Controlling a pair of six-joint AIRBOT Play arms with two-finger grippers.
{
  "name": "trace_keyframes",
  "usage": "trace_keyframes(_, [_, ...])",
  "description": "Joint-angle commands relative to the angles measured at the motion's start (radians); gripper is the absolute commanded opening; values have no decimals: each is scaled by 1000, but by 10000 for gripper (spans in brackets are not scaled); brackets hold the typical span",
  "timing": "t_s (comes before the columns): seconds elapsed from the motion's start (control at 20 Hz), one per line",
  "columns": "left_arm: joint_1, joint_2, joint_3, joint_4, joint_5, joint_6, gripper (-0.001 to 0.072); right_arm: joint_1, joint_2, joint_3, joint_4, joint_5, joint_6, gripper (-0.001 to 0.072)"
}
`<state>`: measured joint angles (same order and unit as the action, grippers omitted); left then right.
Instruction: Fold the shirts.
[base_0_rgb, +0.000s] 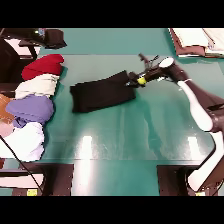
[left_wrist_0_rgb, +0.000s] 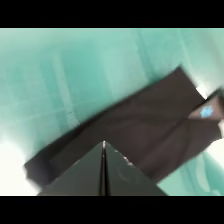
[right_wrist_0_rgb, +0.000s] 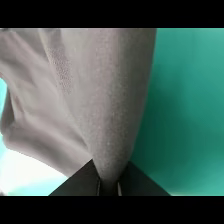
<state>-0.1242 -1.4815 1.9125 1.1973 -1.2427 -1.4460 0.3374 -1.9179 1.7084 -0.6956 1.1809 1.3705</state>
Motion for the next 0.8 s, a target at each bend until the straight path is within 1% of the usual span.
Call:
trace_keyframes(0.0, [-73, 0, 0, 12, -4, 15, 23, -145, 180, -113, -114, -24, 1, 13])
trace_keyframes(0.1, [-102, 0, 0, 12, -3, 14, 23, -278, 310, -227, -140, -39, 2, 13])
trace_keyframes(0.3, [-126, 0, 0, 6, -2, 14, 23, -631, 570, -462, -146, -109, 2, 13])
trace_keyframes(0.5, [-126, 0, 0, 3, 5, 5, 23, -970, 743, -625, -160, -133, 2, 13])
trace_keyframes(0.55, [-126, 0, 0, 3, 5, 5, 23, -1035, 782, -665, -179, -148, 2, 13])
trace_keyframes(0.65, [-126, 0, 0, 3, 5, 5, 23, -1149, 859, -746, -234, -185, 50, 13])
trace_keyframes(0.75, [-126, 0, 0, 3, 5, 5, 23, -1224, 918, -816, -286, -206, 63, 13])
